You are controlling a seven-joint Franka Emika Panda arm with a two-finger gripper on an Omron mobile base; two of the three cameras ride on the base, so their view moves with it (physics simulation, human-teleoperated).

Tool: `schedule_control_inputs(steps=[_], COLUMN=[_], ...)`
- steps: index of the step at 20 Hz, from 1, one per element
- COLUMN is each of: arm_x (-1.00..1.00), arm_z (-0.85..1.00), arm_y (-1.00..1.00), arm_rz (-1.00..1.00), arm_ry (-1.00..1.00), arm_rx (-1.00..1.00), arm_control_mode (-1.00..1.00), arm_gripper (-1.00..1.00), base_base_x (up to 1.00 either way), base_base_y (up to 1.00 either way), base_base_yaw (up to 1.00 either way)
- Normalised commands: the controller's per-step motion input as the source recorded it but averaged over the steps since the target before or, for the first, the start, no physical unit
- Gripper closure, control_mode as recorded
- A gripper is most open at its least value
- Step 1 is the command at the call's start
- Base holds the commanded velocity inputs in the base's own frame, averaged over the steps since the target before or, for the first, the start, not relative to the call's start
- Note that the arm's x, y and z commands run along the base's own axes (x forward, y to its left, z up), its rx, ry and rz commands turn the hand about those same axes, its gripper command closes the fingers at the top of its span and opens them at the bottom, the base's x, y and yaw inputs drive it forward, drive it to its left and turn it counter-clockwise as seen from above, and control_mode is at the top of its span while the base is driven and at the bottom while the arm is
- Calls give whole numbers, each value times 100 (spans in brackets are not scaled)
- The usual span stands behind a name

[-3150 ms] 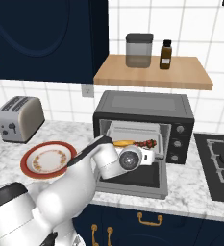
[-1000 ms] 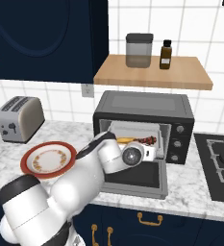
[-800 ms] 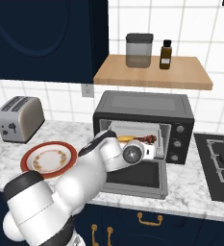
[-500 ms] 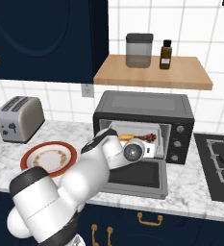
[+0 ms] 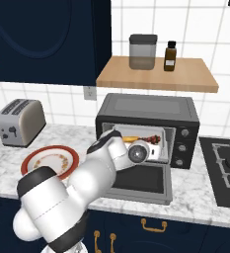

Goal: Pick up the kebab skewer and baguette bread, and place them inside the toaster oven. Close the toaster oven door and start by setting the timer.

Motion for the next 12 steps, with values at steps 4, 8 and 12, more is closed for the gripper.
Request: schedule_control_inputs(steps=[4,8,12], arm_x=[11,11,9], arm_z=[-4,-5,-3], arm_y=[0,0,0], arm_rz=[0,0,0], arm_ry=[0,0,0], arm_rx=[0,0,0], arm_control_mode=[-100,-100,-100], arm_gripper=[-100,-100,-100], base_base_x=[0,0,0], base_base_y=[0,0,0], base_base_yaw=[0,0,0])
